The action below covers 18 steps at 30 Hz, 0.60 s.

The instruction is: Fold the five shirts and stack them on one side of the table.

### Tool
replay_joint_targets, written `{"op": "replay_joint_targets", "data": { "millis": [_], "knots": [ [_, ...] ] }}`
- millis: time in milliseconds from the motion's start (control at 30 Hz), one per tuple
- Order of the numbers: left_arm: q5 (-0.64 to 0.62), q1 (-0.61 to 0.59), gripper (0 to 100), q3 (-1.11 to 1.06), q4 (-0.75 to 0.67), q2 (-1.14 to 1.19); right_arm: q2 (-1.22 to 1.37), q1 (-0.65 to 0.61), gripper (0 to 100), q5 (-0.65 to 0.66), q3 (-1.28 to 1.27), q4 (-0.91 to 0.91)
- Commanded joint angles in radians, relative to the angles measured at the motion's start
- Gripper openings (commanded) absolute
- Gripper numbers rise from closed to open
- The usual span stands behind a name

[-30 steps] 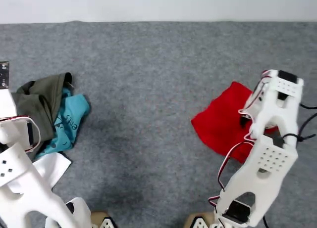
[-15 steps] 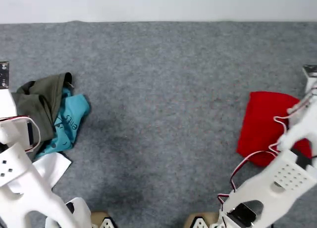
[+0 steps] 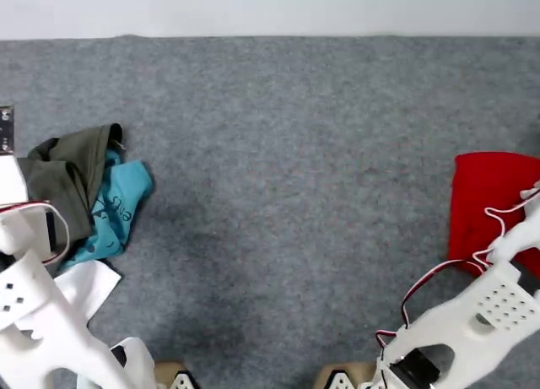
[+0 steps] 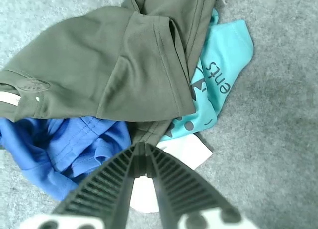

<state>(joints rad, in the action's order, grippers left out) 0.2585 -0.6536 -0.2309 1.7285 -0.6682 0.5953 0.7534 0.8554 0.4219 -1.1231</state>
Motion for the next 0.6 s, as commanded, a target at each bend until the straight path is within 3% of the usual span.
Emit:
{"op": "replay_joint_targets", "data": {
  "millis": [0, 133, 367, 433, 567],
  "knots": [
    [0.011, 0.003, 1, -0.035, 0.025, -0.038, -0.038, 0.024, 20.5, -0.012, 0.034, -0.008],
    [0.011, 0.003, 1, -0.081, 0.021, -0.071, -0.116, 0.030, 27.8, -0.110, 0.034, -0.065],
    [0.011, 0.003, 1, -0.088, 0.023, -0.081, -0.237, 0.024, 27.9, -0.152, 0.034, -0.246],
    [0.011, 0.003, 1, -0.088, 0.023, -0.081, -0.262, 0.004, 24.1, -0.153, 0.034, -0.335],
    [0.011, 0.003, 1, -0.088, 0.023, -0.081, -0.283, -0.039, 3.9, -0.149, 0.034, -0.507]
  ]
}}
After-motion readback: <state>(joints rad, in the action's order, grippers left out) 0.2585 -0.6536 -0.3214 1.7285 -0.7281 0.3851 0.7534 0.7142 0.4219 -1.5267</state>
